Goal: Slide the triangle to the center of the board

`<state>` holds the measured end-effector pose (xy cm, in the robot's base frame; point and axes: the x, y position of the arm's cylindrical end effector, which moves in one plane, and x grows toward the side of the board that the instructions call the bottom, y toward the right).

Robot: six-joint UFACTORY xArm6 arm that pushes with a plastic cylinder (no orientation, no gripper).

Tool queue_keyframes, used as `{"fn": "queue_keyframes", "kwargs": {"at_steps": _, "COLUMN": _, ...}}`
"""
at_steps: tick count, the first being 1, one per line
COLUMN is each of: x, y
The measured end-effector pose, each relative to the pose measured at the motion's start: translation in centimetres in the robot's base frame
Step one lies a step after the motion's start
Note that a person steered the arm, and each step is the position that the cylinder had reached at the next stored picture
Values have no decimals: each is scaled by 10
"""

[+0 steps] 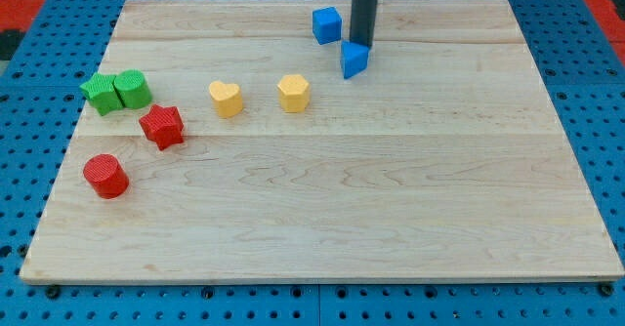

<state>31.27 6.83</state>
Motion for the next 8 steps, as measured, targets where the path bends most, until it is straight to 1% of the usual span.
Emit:
{"fn": "queue_keyframes", "kwargs": {"at_steps": 1, "x": 33, "y": 7}}
{"fn": "queue_keyframes", "kwargs": {"at_steps": 2, "x": 58, "y": 14}}
{"fn": "queue_keyframes", "kwargs": {"at_steps": 3, "x": -2, "y": 41}}
{"fn": "queue_keyframes", "kwargs": {"at_steps": 4, "x": -39, "y": 18}}
{"fn": "queue_keyframes", "kwargs": {"at_steps": 5, "x": 3, "y": -48}}
{"fn": "queue_keyframes", "kwargs": {"at_steps": 6, "x": 70, "y": -47}}
{"fn": "queue_keyframes", "kwargs": {"at_steps": 7, "x": 101, "y": -43}}
{"fn": "queue_keyframes", "kwargs": {"at_steps": 8, "x": 59, "y": -44}}
